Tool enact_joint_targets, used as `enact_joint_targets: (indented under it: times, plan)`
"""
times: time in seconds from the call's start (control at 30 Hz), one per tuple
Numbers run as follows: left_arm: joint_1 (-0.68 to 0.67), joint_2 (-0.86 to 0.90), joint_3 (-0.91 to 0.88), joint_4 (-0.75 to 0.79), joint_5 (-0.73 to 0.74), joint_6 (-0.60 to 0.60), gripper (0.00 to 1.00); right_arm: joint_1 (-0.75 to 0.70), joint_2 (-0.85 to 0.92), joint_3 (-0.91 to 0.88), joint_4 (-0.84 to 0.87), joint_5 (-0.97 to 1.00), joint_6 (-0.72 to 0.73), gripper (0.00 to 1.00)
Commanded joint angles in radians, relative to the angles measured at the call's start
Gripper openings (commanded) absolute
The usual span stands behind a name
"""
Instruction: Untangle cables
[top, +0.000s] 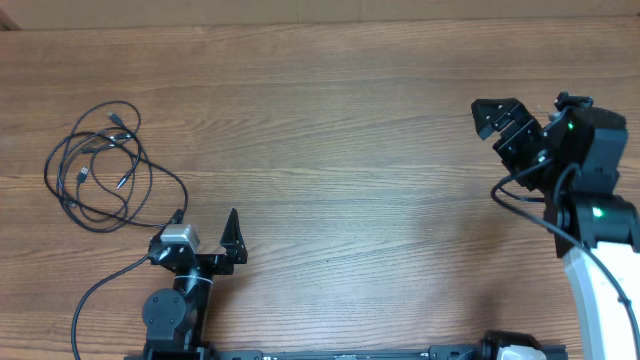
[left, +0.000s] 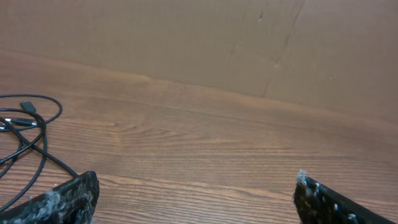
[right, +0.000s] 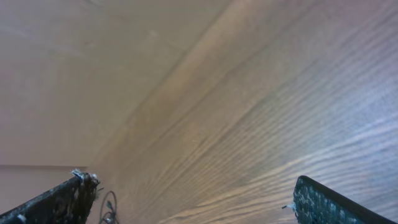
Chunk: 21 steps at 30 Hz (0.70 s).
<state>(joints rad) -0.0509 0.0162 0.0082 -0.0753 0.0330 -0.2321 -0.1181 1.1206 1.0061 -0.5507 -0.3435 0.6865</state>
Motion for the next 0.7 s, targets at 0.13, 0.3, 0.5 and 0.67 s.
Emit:
enact_joint_targets:
  times: [0.13, 0.3, 0.5, 0.67]
  plan:
    - [-0.004, 0.002, -0.003, -0.002, 0.008, 0.015, 0.99, 0.005, -0.103, 0.008, -0.001, 0.01, -0.005, 1.0]
    - [-0.004, 0.002, -0.003, -0.002, 0.008, 0.015, 1.0, 0.005, -0.093, 0.008, -0.003, 0.01, -0.005, 1.0]
    - [-0.004, 0.002, -0.003, -0.002, 0.008, 0.015, 1.0, 0.006, -0.039, -0.003, -0.004, 0.01, -0.005, 1.0]
    - [-0.004, 0.002, -0.003, -0.002, 0.008, 0.015, 0.99, 0.007, -0.097, -0.044, -0.007, 0.01, -0.006, 1.0]
